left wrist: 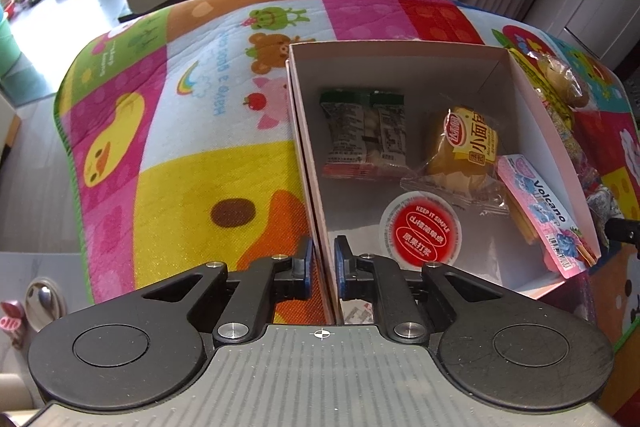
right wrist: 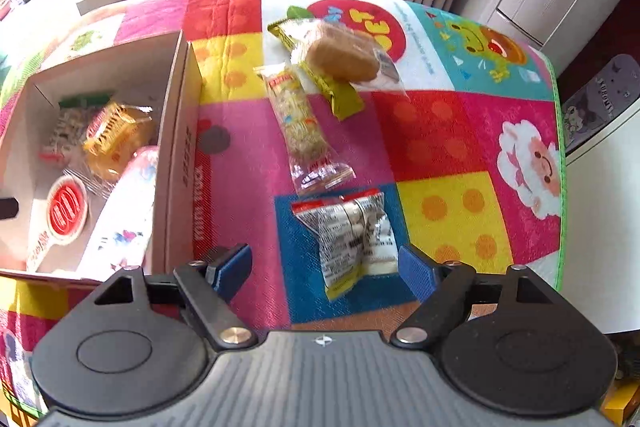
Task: Organize objects
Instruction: 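Close the right tool on the clear cracker packet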
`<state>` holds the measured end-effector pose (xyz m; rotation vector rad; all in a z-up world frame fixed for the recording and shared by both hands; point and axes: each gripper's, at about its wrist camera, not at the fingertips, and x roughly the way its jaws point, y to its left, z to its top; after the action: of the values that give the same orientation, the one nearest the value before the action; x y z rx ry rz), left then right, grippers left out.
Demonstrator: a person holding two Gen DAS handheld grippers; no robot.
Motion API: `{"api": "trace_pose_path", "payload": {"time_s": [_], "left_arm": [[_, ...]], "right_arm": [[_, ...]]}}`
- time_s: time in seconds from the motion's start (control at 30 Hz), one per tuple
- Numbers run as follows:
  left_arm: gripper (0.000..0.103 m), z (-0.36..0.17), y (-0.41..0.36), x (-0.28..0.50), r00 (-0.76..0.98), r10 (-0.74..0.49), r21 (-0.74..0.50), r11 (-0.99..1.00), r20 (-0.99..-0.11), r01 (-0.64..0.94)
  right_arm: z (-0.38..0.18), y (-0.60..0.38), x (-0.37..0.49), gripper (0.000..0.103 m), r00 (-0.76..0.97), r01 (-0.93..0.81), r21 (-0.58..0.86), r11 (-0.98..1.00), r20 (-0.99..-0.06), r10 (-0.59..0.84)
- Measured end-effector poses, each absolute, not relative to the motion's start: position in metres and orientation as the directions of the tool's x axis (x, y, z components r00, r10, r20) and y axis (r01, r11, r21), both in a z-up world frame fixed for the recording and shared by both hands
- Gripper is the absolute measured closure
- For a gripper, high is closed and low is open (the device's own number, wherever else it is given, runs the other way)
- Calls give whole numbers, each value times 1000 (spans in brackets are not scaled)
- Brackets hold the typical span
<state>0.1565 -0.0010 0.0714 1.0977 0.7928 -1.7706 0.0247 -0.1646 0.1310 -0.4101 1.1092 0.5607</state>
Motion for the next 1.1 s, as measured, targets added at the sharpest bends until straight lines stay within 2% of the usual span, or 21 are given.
{"api": "trace_pose_path", "payload": {"time_s": [0.27, 0.6, 0.7, 0.77, 0.83, 0.93, 1.07, 1.1], "left_arm": [[89, 72, 2, 161, -246, -332, -92, -417, -911, 904], [89, 73, 4, 163, -257, -327, -106, -415, -909, 903], [89, 74, 5, 163, -258, -328, -105, -418, -909, 902], [89, 73, 5, 163, -260, -329, -105, -421, -908, 901], [89, 74, 5, 164, -261, -327, -111, -415, -908, 903], [89, 75, 3, 164, -264, -321, -116, -413, -910, 903], [89, 75, 3, 164, -264, -322, -114, -417, -909, 902], [89, 75, 3, 164, -263, -323, -114, -414, -909, 903]], "right_arm": [[148, -147, -9, 22, 321, -598, 28, 801, -907, 272], [138, -97, -34, 23, 287, -640, 36, 767, -915, 282], [153, -101, -41, 23, 342, -642, 28, 766, -884, 319], [167, -105, -48, 27, 393, -677, -20, 736, -855, 338], [175, -108, -52, 43, 360, -714, 2, 700, -857, 369], [175, -113, -52, 52, 323, -727, 21, 687, -872, 369], [159, -141, -21, 48, 398, -609, -55, 791, -884, 245], [152, -150, -9, 41, 396, -574, -53, 817, -891, 221]]}}
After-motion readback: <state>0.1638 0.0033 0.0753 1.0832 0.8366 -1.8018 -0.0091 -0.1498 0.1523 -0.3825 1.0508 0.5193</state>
